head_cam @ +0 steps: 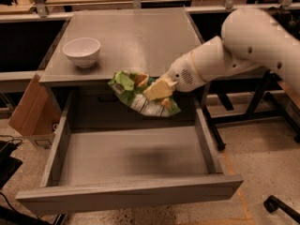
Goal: Place green rice chip bag into top drawer
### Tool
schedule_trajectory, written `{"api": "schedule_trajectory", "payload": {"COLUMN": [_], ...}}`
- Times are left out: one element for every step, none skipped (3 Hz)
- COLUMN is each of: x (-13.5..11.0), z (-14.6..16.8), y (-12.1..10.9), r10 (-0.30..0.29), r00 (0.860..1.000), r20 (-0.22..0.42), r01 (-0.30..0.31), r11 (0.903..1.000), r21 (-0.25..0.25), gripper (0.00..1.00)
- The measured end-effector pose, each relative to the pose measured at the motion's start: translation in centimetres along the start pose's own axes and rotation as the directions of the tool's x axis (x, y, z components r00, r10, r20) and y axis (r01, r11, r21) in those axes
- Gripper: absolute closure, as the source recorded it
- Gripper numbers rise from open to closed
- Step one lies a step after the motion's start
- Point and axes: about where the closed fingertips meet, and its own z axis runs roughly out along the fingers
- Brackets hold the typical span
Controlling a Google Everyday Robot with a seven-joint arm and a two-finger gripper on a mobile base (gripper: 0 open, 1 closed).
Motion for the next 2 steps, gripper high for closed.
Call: {"api": "schedule_trajectory", "payload": {"x": [6.2,12.6], "z": [6.9,12.3], "y": [-1.0,-1.1], "r10": [0.059,0.158], "r00": [0.996,0.977], "r20": [-0.066,-0.14], "r01": [-0.057,-0.153], "r11": [0.998,0.987], "r21": [0.028,0.05], "gripper": [1.0,0.84]}}
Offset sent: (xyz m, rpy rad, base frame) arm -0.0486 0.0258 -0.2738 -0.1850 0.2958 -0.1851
